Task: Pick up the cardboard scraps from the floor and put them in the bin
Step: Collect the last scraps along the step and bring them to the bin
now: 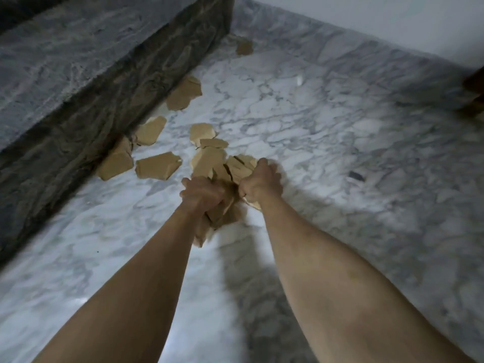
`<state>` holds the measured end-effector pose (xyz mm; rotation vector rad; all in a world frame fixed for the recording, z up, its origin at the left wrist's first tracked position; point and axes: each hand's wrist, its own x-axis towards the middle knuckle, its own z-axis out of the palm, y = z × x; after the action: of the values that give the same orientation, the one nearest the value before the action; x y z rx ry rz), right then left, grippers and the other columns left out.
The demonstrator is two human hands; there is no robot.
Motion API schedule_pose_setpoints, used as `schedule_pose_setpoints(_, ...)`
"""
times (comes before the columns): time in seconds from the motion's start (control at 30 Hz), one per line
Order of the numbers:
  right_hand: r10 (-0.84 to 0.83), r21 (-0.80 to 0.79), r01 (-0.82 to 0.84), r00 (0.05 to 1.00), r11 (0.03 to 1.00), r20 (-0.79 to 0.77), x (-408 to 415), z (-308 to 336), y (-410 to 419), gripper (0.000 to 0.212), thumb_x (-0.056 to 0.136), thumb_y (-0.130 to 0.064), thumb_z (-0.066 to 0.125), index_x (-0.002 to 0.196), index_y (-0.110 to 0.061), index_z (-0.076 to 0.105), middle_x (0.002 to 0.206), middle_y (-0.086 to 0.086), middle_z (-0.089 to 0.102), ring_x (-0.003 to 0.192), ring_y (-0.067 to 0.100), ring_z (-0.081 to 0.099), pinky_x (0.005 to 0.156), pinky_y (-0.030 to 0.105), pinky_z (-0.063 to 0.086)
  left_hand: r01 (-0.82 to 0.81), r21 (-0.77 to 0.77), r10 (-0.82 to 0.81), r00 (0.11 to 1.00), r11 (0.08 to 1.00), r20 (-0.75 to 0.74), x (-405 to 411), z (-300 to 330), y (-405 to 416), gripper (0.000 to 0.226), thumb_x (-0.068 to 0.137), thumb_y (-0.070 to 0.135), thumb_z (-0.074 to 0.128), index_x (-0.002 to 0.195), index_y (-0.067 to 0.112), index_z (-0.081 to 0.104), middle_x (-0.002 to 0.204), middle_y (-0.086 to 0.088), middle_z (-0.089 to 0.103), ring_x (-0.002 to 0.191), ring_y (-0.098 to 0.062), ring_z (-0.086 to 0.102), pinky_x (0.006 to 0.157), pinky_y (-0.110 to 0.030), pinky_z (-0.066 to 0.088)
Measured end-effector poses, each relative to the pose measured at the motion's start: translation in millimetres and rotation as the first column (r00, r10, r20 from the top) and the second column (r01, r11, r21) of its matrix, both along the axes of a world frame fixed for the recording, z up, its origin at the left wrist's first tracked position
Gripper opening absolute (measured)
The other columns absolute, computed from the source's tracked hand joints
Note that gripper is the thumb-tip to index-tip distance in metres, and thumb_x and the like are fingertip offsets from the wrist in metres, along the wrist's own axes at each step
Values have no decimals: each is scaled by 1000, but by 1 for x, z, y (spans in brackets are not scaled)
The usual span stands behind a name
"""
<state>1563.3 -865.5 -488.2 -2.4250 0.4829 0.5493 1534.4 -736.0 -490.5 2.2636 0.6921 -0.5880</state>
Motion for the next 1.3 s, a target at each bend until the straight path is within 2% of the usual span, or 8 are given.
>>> schedule_pose_setpoints(0.2,3,29,-6,997,1000,72,-24,11,-14,50,85,-13,66,129,-15,43,122,12,62,112,36,62,88,41,52,-114,-270,100,993,956,-65,-15,-19,10,76,38,37,80,108,9,73,111,-14,73,101,-35,68,91,-48,59)
schedule_pose_setpoints(0.43,-193,324,204,979,924,-68,-20,59,-63,56,68,-8,79,115,-19,50,112,7,66,103,32,64,93,41,55,-30,-319,19,999,947,-39,-54,71,41,58,44,21,80,98,1,76,102,-21,75,102,-40,69,93,-54,57)
schedule_pose_setpoints(0.63,-6,630,112,986,769,-167,33,71,-25,80,45,-7,96,117,-14,60,110,3,71,103,24,68,88,37,57,283,-43,-286,954,958,-90,-41,89,86,34,68,17,84,98,24,68,95,3,70,94,-19,66,78,-27,53)
schedule_pose_setpoints(0.7,210,636,26,933,771,-292,40,71,3,96,38,-16,100,125,-17,59,112,4,73,103,25,70,91,42,58,326,-44,-328,939,944,-97,-39,82,92,44,64,18,84,105,28,70,98,5,73,95,-16,68,81,-28,56)
schedule_pose_setpoints(0.77,342,627,-29,858,778,-384,44,70,27,70,54,-11,95,118,-13,67,110,9,75,103,29,72,94,46,57,344,-81,-350,932,936,-91,-36,72,95,47,63,15,84,106,29,70,97,8,73,92,-13,68,75,-21,54)
schedule_pose_setpoints(0.97,318,509,-18,800,860,-509,63,47,43,59,62,-6,91,117,-7,69,110,15,74,102,33,71,90,45,57,156,-230,-164,986,961,-12,-34,46,133,47,56,14,84,100,29,76,99,7,77,97,-17,71,86,-30,56)
schedule_pose_setpoints(1.03,248,482,16,842,876,-479,76,44,40,61,58,-6,92,116,-9,70,108,13,75,100,33,71,90,47,57,71,-277,-53,996,958,69,-27,40,152,55,50,15,83,103,26,75,100,5,78,101,-19,72,93,-40,56)
schedule_pose_setpoints(1.3,256,332,-178,944,926,-207,125,45,63,53,58,-3,91,104,-10,68,105,6,72,94,25,68,76,33,58,-26,-196,46,994,980,100,42,23,165,101,64,20,88,148,5,33,117,-1,60,106,-19,58,68,-19,45)
